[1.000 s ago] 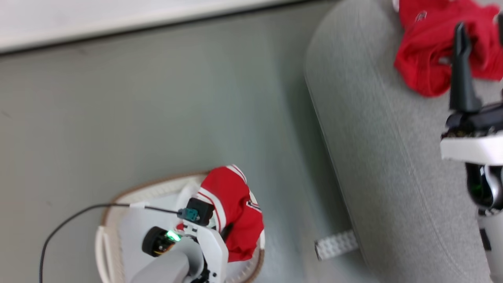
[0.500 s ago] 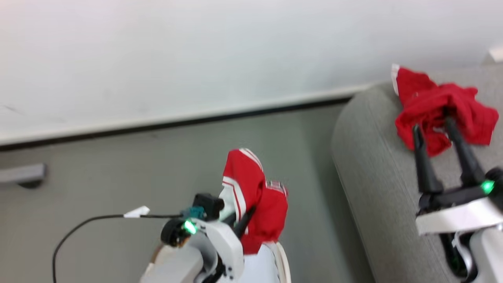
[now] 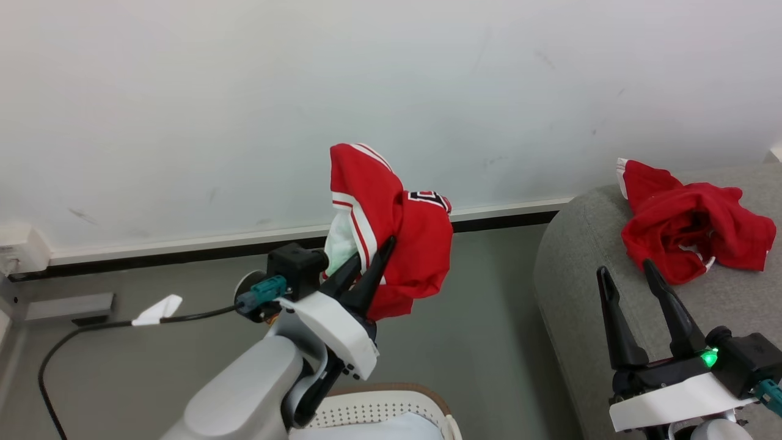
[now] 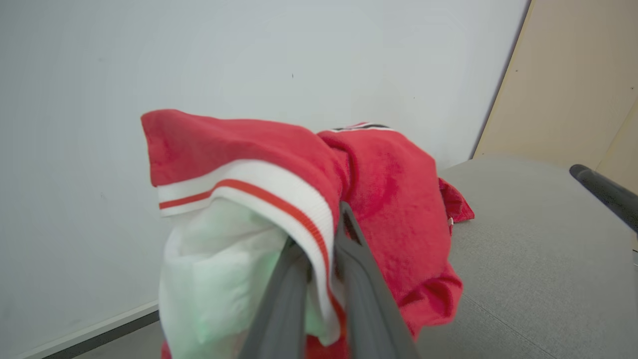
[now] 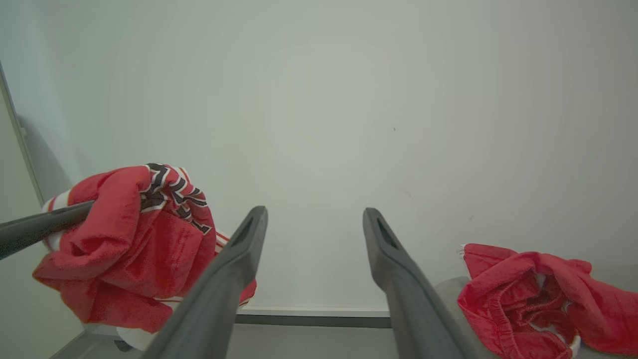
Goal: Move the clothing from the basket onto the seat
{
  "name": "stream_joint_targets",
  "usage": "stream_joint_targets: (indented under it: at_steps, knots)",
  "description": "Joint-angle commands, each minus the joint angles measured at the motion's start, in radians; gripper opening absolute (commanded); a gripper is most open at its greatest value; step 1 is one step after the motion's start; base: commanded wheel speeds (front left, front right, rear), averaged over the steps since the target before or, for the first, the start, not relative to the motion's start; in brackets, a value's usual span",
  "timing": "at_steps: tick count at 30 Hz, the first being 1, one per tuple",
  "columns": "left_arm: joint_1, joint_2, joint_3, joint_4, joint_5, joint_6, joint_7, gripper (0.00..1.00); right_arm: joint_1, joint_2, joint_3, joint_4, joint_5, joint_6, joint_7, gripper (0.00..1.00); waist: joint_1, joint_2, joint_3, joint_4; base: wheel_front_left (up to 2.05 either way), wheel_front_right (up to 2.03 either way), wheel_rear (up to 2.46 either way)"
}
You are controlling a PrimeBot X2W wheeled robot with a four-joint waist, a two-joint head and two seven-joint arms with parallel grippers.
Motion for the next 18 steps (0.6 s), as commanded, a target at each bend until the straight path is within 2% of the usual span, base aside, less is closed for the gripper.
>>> stream_joint_targets:
  at_steps: [1,7,18]
  knots:
    - [0.009,0.02,0.01,-0.032,0.012,0.011,-0.001,0.0,0.026,0.008,-0.004,-0.007,0.001,-0.002,0.001,1.0,0.0002,-0.0001,-0.002,0.001,0.0,0.0,0.0]
    - [0.02,0.045,0.022,-0.096,0.004,0.036,0.012,0.0,0.049,0.024,0.006,-0.015,-0.004,-0.002,0.001,1.0,0.0002,-0.0001,-0.002,-0.001,0.0,0.0,0.0]
    - [0.04,0.05,0.013,-0.172,0.004,0.065,0.025,0.0,0.042,0.0,0.055,0.003,-0.006,-0.002,0.001,1.0,0.0002,-0.0001,0.008,0.005,0.0,0.0,0.0]
